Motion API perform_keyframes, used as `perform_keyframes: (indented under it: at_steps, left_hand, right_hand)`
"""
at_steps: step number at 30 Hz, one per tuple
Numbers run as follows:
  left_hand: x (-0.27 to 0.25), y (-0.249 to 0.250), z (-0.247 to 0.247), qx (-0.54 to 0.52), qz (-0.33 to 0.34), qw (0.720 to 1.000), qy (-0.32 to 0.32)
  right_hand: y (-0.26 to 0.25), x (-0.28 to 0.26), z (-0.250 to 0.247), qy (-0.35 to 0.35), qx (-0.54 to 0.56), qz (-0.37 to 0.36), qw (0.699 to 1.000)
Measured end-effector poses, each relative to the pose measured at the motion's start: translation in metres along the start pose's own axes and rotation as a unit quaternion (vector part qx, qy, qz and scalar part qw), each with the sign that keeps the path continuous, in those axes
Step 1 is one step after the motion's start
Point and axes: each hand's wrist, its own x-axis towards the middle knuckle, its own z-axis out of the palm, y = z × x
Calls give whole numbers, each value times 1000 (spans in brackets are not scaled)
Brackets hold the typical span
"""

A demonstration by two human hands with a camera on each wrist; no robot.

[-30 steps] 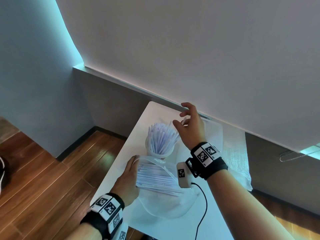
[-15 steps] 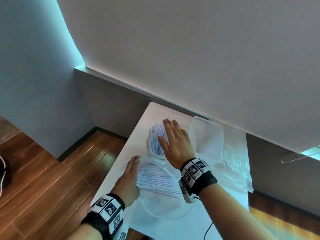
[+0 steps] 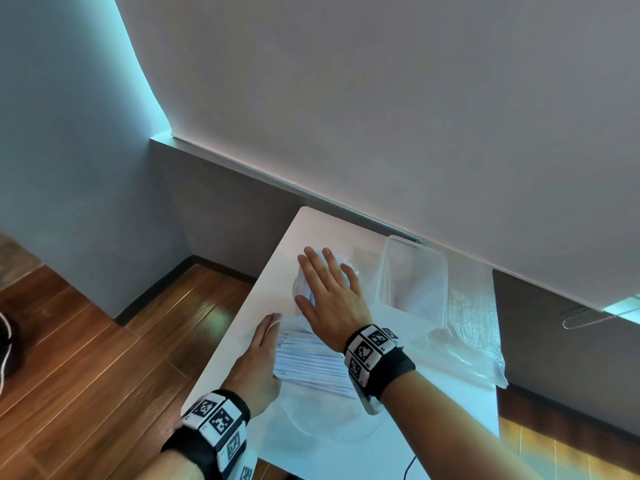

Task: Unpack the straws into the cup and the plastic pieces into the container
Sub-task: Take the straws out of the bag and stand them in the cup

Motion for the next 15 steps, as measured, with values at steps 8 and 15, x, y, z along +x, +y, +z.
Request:
perform_keyframes:
  at_steps: [8, 15]
  left_hand:
    - [0, -1, 0, 2, -1, 1000, 5]
    - [1, 0, 1, 12, 0, 1000, 0]
  right_hand:
    - [-7, -3, 6, -11, -39, -45, 998]
    - [-5, -2, 4, -22, -24, -26, 999]
